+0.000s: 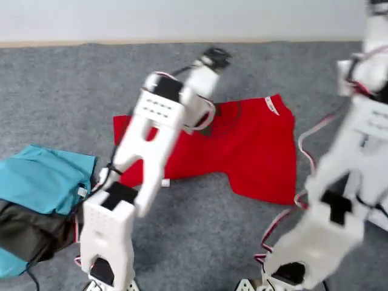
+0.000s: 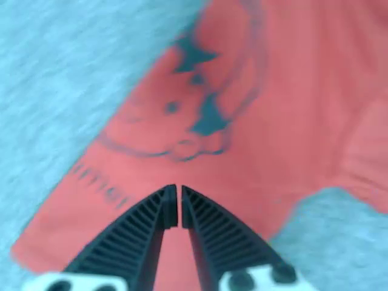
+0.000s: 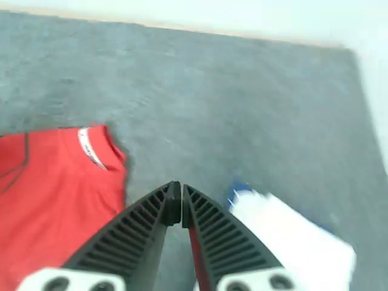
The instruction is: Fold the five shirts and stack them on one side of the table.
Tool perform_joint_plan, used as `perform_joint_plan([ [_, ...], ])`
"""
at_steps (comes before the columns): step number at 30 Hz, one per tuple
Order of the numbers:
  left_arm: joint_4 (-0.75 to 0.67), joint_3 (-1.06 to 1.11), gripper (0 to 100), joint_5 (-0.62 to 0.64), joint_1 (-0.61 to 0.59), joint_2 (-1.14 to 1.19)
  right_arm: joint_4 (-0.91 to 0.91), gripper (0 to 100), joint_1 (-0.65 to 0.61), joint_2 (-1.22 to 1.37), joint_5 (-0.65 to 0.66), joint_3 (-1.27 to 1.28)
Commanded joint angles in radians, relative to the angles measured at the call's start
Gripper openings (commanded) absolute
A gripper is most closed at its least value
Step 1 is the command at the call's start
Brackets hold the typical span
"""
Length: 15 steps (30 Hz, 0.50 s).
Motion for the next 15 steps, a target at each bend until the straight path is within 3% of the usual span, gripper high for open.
perform_joint_plan([
  [1, -0.02, 0.005, 2, 0.008, 0.106, -0.057, 0.041, 0.8, 0.094, -0.265, -0.015, 0.196],
  [5, -0.063, 0.016, 2, -0.002, 0.198, 0.026, 0.041, 0.8, 0.182, -0.458, -0.017, 0.43],
  [10, -0.064, 0.015, 3, -0.157, 0.285, 0.15, 0.039, 0.9, 0.297, -0.638, -0.011, 0.651],
  [15, -0.061, 0.015, 16, -0.207, 0.325, 0.213, 0.039, 0.9, 0.38, -0.753, -0.006, 0.833],
])
